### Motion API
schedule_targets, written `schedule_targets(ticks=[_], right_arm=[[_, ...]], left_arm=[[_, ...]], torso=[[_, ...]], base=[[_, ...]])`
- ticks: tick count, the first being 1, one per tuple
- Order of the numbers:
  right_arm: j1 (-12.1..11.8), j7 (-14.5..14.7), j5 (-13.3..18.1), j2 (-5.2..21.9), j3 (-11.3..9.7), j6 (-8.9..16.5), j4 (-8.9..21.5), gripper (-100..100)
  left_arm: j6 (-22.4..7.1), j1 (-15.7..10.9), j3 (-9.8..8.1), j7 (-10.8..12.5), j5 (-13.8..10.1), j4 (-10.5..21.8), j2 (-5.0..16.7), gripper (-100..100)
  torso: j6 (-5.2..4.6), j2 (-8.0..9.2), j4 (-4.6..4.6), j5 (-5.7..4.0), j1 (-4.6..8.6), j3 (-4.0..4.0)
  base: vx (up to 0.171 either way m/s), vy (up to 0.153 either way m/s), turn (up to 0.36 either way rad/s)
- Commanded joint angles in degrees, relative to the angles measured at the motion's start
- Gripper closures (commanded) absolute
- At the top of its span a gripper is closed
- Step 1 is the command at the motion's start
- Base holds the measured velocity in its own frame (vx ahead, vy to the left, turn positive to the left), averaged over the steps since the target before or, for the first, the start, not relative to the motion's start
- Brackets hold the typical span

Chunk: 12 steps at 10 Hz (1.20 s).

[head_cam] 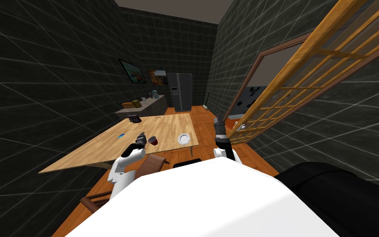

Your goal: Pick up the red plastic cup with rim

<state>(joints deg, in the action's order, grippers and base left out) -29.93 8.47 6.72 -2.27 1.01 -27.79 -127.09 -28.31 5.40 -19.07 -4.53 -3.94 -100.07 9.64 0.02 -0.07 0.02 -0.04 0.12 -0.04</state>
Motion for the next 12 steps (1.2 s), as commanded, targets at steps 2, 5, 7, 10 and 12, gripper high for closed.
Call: schedule_targets(ticks=[2,5,7,10,12], right_arm=[[0.00,0.00,0.00,0.00,0.00,0.00,0.00,0],[0.00,0.00,0.00,0.00,0.00,0.00,0.00,0],[0.00,0.00,0.00,0.00,0.00,0.00,0.00,0],[0.00,0.00,0.00,0.00,0.00,0.00,0.00,0],[0.00,0.00,0.00,0.00,0.00,0.00,0.00,0]], left_arm=[[-4.59,-1.76,-1.79,-0.23,0.32,3.00,0.16,-100],[-9.98,-3.44,-3.35,-0.39,0.48,5.82,0.52,-100],[-12.22,-4.20,-4.07,-0.46,0.55,7.12,0.70,-100],[-17.49,-6.16,-5.89,-0.65,0.73,10.44,1.25,-100],[-20.13,-7.14,-6.81,-0.75,0.82,12.07,1.63,-100]], torso=[[0.00,-0.01,0.00,0.00,-0.01,0.00],[0.00,-0.01,0.00,-0.01,0.02,0.00],[-0.01,-0.04,0.01,-0.02,0.12,-0.02],[0.00,0.01,0.00,0.00,-0.01,0.01],[0.00,-0.02,0.00,-0.01,0.01,-0.01]], base=[[0.028,-0.044,-0.021],[0.025,-0.050,-0.014],[0.026,-0.058,-0.012],[0.021,-0.038,-0.015],[0.026,-0.037,-0.012]])
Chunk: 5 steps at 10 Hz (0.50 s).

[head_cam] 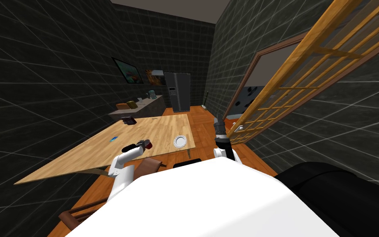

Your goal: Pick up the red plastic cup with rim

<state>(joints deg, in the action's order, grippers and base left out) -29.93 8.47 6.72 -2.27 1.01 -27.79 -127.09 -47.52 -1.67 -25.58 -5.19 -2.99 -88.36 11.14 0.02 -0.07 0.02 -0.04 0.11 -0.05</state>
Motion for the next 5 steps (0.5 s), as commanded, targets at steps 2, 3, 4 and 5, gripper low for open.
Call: schedule_targets(ticks=[2,3,4,5], right_arm=[[0.00,0.00,0.00,0.00,0.00,0.00,0.00,0],[0.00,0.00,0.00,0.00,0.00,0.00,0.00,0],[0.00,0.00,0.00,0.00,0.00,0.00,0.00,0],[0.00,0.00,0.00,0.00,0.00,0.00,0.00,0]], left_arm=[[-3.20,-0.91,-1.09,-0.18,-0.05,1.77,0.51,-100],[-2.15,-0.68,-0.86,-0.18,-0.22,1.58,0.53,-100],[-2.35,-0.71,-0.91,-0.22,-0.24,1.70,0.56,0],[-0.85,-1.16,-1.29,0.75,0.65,3.73,0.57,-100]], torso=[[0.01,0.02,0.00,0.00,0.00,0.01],[0.01,0.02,0.00,0.00,0.00,0.01],[0.01,0.06,-0.01,0.01,-0.06,0.03],[0.01,0.09,-0.02,0.02,-0.10,0.05]], base=[[0.019,-0.036,-0.012],[0.008,-0.016,0.001],[0.000,0.000,0.000],[-0.001,0.026,-0.140]])
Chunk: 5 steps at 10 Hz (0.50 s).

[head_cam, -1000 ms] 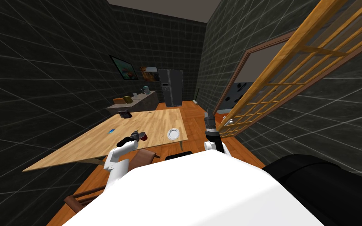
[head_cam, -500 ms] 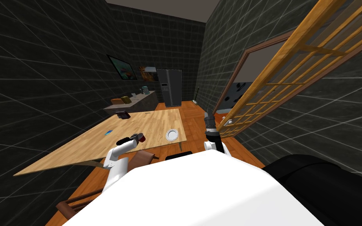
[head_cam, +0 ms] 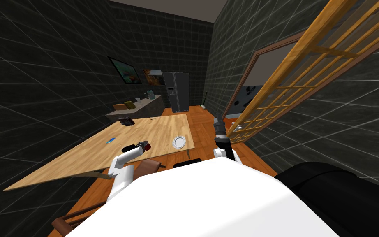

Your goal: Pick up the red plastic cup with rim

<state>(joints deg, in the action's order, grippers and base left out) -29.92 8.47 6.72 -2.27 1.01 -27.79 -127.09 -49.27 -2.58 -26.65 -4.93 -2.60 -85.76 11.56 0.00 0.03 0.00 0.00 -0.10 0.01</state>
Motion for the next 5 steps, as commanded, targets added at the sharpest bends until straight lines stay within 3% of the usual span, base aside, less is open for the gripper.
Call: schedule_targets(ticks=[1,3,4,5], right_arm=[[0.00,0.00,0.00,0.00,0.00,0.00,0.00,0],[0.00,0.00,0.00,0.00,0.00,0.00,0.00,0],[0.00,0.00,0.00,0.00,0.01,0.00,0.00,0],[-0.01,0.00,0.00,0.00,0.01,0.00,0.00,0]], left_arm=[[1.28,-0.37,-0.31,0.73,0.50,1.65,0.15,-100],[3.13,-0.94,-0.79,1.93,1.62,4.21,0.17,-100],[2.57,-0.76,-0.64,1.55,1.33,3.50,0.12,-100],[2.76,-0.78,-0.67,1.66,1.37,3.62,0.13,100]], torso=[[0.00,0.00,0.00,0.00,0.00,0.00],[0.02,0.02,0.00,0.02,-0.10,0.01],[0.03,0.01,0.00,0.03,-0.12,0.01],[0.04,0.01,0.00,0.01,-0.04,0.01]], base=[[-0.008,0.045,-0.112],[-0.004,0.048,-0.106],[-0.001,0.026,-0.020],[0.000,0.000,0.000]])
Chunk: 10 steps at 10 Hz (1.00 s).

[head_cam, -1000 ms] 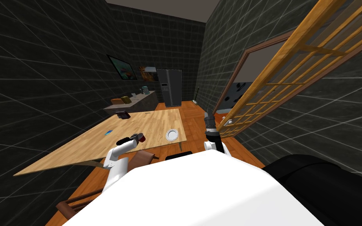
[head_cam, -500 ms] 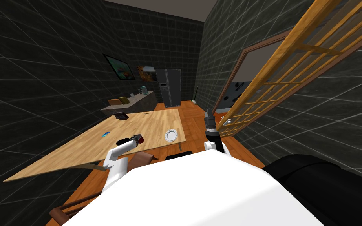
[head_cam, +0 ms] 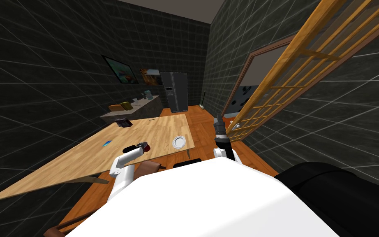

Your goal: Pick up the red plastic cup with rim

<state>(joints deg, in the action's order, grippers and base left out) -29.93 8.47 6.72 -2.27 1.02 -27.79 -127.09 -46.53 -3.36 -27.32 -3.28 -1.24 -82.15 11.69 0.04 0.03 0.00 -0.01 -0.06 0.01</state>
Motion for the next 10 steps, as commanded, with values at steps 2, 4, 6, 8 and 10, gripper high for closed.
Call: schedule_targets(ticks=[2,4,6,8,10], right_arm=[[0.00,0.00,0.00,0.00,0.00,0.00,0.00,0],[0.00,0.00,0.00,0.00,0.00,0.00,0.00,0],[0.00,0.00,0.00,0.00,0.00,0.00,0.00,0],[0.00,0.00,0.00,-0.01,0.00,0.00,0.00,0],[0.00,0.00,0.00,0.00,0.00,0.00,0.00,0]], left_arm=[[-0.04,0.03,0.00,0.00,0.00,0.03,-0.01,100],[0.02,-0.02,0.00,0.00,0.00,-0.01,0.01,100],[-1.47,0.41,0.36,-0.92,-0.87,-1.96,0.02,100],[-2.95,0.87,0.74,-1.89,-1.77,-4.01,0.00,100],[-2.40,0.87,0.64,-1.61,-1.45,-3.39,-0.10,0]], torso=[[-0.02,-0.01,-0.02,-0.02,0.04,0.00],[0.01,-0.01,0.01,-0.01,0.04,-0.01],[0.01,0.00,0.01,-0.01,0.05,0.00],[0.05,0.04,0.00,-0.08,0.30,0.02],[-0.01,0.04,-0.01,-0.07,0.21,0.02]], base=[[0.000,0.000,0.000],[0.000,0.000,0.000],[0.001,-0.020,0.083],[0.004,-0.061,0.137],[-0.001,-0.015,0.010]])
